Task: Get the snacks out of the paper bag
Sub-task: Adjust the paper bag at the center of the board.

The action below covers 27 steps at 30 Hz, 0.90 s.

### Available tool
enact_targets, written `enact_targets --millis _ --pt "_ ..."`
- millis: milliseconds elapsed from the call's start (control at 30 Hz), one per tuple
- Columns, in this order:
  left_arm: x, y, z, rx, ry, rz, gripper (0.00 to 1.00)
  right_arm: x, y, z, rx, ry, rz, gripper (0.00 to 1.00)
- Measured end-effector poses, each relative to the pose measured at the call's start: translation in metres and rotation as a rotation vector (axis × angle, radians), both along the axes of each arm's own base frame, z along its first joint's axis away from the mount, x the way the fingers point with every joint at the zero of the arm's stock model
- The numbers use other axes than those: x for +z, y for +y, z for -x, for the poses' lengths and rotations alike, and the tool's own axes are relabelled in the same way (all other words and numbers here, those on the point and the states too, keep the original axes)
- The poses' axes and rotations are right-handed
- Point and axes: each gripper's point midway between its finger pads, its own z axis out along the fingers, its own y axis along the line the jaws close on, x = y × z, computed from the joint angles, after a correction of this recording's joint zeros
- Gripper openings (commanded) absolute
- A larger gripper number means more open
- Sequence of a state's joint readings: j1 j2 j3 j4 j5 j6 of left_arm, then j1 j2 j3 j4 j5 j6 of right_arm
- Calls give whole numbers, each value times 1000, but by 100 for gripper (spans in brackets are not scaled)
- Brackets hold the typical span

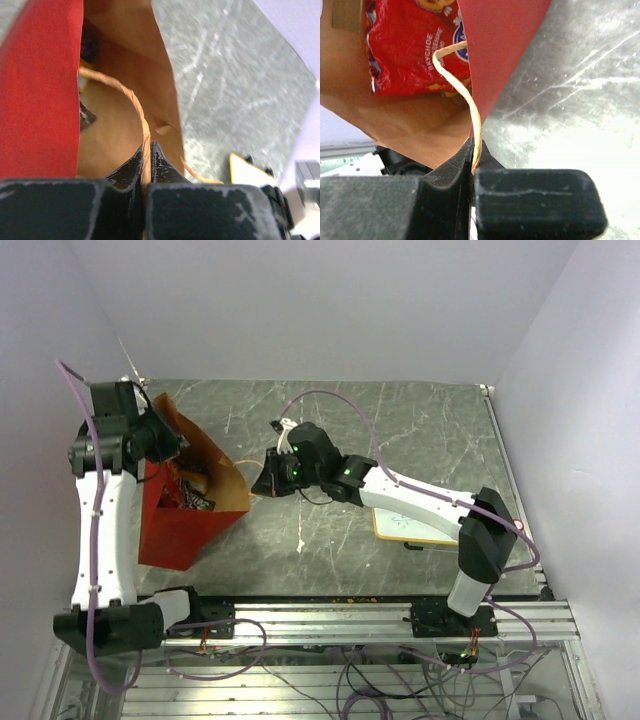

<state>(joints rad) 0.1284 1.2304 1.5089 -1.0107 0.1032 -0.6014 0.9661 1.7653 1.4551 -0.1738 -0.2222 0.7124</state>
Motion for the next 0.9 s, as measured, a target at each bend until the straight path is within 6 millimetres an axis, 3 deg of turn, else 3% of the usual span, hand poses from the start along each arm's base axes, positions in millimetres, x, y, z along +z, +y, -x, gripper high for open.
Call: enact_targets --millis 100,233,433,600,667,767,867,900 --pt "-2 -28 16 -98 -48 111 7 -7 -7 16 31 1 10 0" --pt "17 -50 30 -193 -131 182 7 -9 -19 34 61 -3 19 0" --pt "33 -66 36 -278 -187 230 7 -6 -25 51 116 -28 14 8" --pt "36 -72 44 -312 -204 240 7 -14 -39 51 91 -45 65 20" --pt "35 -74 51 -322 -207 240 7 -18 -49 43 49 -50 106 29" --pt "31 -75 59 -327 -197 242 7 -25 -68 26 -10 -49 177 51" --pt "28 -76 63 -328 -186 245 7 -21 -88 9 -70 -75 263 82" --pt "27 -76 63 -329 -184 244 7 -15 -92 5 -87 -91 282 87"
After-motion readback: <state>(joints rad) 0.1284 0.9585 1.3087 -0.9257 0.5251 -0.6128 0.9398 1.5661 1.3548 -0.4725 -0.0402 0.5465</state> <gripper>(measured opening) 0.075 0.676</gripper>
